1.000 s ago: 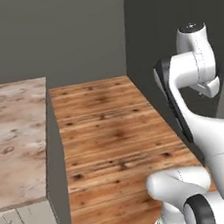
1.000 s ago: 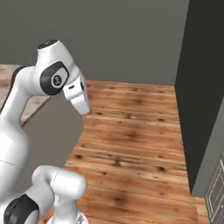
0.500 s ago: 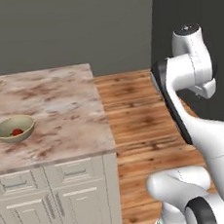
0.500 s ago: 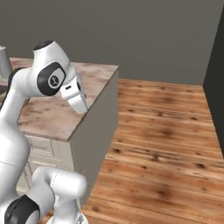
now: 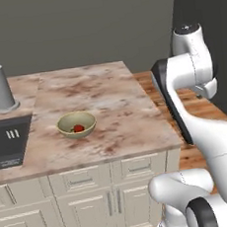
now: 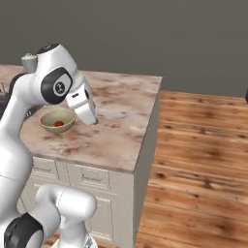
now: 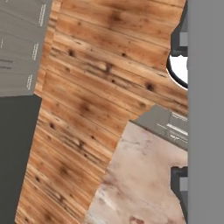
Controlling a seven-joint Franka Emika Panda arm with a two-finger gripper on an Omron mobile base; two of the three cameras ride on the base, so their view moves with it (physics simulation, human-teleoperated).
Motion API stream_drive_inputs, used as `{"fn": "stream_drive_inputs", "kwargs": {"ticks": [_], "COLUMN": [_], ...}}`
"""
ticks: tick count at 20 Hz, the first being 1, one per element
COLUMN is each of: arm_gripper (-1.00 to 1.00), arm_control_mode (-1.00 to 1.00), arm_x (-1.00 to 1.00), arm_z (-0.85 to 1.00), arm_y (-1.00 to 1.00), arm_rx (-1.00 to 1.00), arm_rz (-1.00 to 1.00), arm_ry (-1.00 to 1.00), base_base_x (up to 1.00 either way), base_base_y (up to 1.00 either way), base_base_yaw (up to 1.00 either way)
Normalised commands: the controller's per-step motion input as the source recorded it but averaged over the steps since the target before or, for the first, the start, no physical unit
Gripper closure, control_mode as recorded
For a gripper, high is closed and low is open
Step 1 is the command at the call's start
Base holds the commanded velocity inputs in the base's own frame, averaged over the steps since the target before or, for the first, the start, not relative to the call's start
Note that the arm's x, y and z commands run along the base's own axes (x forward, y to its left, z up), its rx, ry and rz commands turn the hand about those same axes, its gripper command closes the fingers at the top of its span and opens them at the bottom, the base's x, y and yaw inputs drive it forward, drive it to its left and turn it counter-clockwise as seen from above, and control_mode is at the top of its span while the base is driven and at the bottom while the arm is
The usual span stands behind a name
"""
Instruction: Move the cup from next to the sink to the open cabinet. Then, move the bowl with the bell pepper to the fridge to clear the area for faucet cleaning.
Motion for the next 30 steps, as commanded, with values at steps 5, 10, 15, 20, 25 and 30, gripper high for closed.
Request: {"fn": "stream_drive_inputs", "kwargs": {"ticks": [5,10,15,20,25,30], "arm_gripper": [-1.0,-1.0,-1.0,-1.0,-1.0,-1.0], "arm_control_mode": [1.0,1.0,1.0,-1.0,-1.0,-1.0], "arm_x": [0.0,0.0,0.0,0.2,0.98,0.88], "arm_z": [0.0,0.0,0.0,-0.01,-0.46,-0.87], "arm_y": [0.0,0.0,0.0,0.07,0.18,0.19], "arm_rx": [0.0,0.0,0.0,0.0,0.13,0.28], "arm_rz": [0.0,0.0,0.0,0.0,0.29,0.59], "arm_ry": [0.0,0.0,0.0,0.04,0.31,0.27], "base_base_x": [0.64,0.7,0.79,0.74,0.0,0.0], "base_base_y": [0.98,0.39,0.21,0.26,0.0,0.0], "base_base_yaw": [-0.28,-0.22,-0.09,-0.01,0.0,0.0]}}
